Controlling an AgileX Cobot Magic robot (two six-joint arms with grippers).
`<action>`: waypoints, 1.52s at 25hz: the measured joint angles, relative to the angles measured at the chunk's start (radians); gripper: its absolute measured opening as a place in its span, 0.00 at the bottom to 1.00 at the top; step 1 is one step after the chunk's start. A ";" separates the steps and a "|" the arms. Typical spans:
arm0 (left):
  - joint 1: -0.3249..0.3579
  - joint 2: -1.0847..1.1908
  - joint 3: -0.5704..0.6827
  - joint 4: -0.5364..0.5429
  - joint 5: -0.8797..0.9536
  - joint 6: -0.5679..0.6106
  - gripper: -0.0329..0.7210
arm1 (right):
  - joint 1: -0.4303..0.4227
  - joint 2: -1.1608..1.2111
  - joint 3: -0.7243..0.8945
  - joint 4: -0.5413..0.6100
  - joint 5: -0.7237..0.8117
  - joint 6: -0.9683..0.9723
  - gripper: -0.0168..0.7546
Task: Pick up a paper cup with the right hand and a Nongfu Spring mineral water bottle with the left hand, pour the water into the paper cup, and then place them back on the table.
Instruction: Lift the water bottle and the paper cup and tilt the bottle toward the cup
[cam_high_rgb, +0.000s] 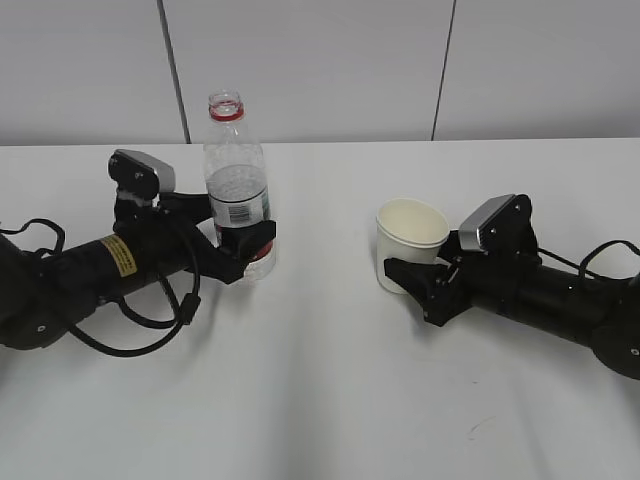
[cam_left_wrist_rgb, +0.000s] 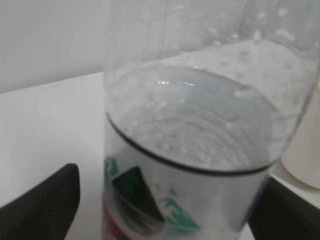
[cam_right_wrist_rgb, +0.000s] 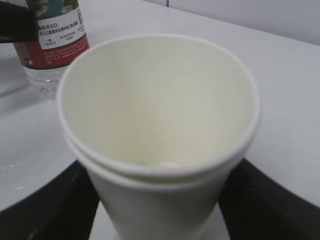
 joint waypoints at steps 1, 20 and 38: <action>-0.002 0.001 -0.004 -0.002 0.003 0.000 0.83 | 0.000 0.000 0.000 0.000 0.000 0.000 0.69; -0.006 0.007 -0.005 -0.016 0.011 0.036 0.47 | 0.000 -0.008 0.000 -0.031 0.000 0.000 0.69; -0.006 -0.182 -0.003 -0.012 0.252 0.283 0.45 | 0.000 -0.094 0.000 -0.140 0.033 0.086 0.68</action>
